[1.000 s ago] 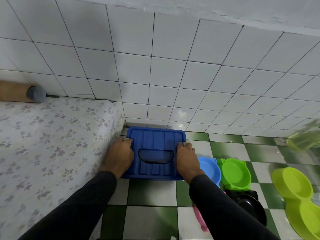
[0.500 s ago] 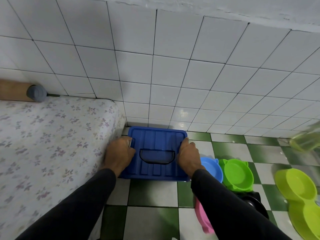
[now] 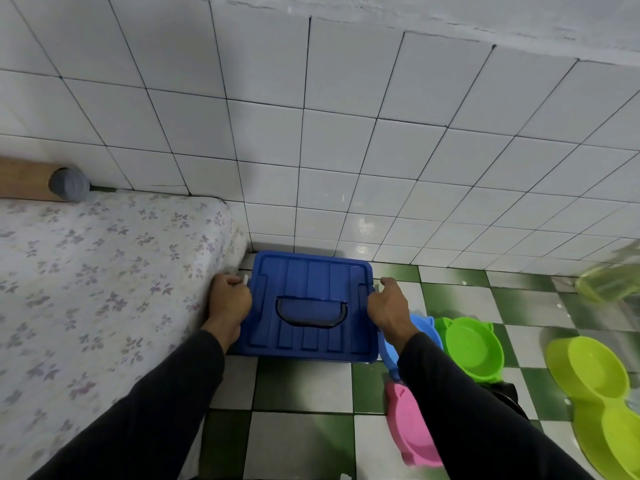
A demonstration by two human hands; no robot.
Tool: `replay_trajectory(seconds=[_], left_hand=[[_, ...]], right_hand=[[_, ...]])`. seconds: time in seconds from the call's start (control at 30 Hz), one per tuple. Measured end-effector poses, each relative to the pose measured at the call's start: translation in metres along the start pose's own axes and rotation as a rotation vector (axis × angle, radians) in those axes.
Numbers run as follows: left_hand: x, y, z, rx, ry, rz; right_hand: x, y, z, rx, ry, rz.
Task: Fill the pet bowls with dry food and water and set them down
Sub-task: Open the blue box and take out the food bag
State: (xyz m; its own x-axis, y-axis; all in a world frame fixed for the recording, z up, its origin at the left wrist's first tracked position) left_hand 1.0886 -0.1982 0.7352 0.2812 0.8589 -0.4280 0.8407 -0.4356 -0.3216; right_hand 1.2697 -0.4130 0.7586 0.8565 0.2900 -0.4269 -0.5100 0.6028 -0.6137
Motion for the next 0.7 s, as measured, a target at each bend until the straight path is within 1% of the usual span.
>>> replay_trajectory(seconds=[0.07, 0.13, 0.2, 0.23, 0.37, 0.43, 0.5, 0.6, 0.7], left_hand=[[0.0, -0.001, 0.002, 0.025, 0.006, -0.006], [-0.003, -0.001, 0.003, 0.06, 0.025, -0.008], [-0.005, -0.003, 0.001, 0.134, 0.101, -0.007], [-0.006, -0.004, 0.0, 0.199, 0.18, -0.009], [-0.01, -0.005, 0.0, 0.539, 0.598, -0.081], [-0.017, -0.005, -0.002, 0.642, 0.701, -0.094], [-0.021, -0.004, -0.002, 0.69, 0.725, -0.072], [-0.022, -0.004, 0.001, 0.713, 0.683, -0.026], [-0.022, -0.006, 0.004, 0.713, 0.651, -0.009]], right_hand=[[0.0, -0.001, -0.001, -0.02, -0.014, -0.013], [-0.001, -0.001, -0.001, -0.107, -0.053, -0.026], [-0.003, -0.001, 0.0, -0.208, -0.116, -0.061], [-0.004, 0.0, 0.0, -0.259, -0.155, -0.08], [-0.01, 0.005, -0.001, -0.509, -0.349, -0.19], [-0.013, 0.008, 0.0, -0.581, -0.398, -0.186], [-0.015, 0.013, -0.003, -0.618, -0.399, -0.136], [-0.017, 0.017, -0.006, -0.617, -0.343, -0.061], [-0.019, 0.016, -0.007, -0.613, -0.312, -0.034]])
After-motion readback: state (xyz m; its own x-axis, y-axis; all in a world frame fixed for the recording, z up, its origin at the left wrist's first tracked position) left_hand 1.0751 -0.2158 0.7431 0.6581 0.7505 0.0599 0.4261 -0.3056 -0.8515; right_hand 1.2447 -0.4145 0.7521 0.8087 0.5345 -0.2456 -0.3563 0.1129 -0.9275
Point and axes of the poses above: each hand's wrist, its own x-axis towards the middle knuckle, its own y-axis out of the palm, z = x × y, the point moved 2 cm from there along x, towards the middle knuckle
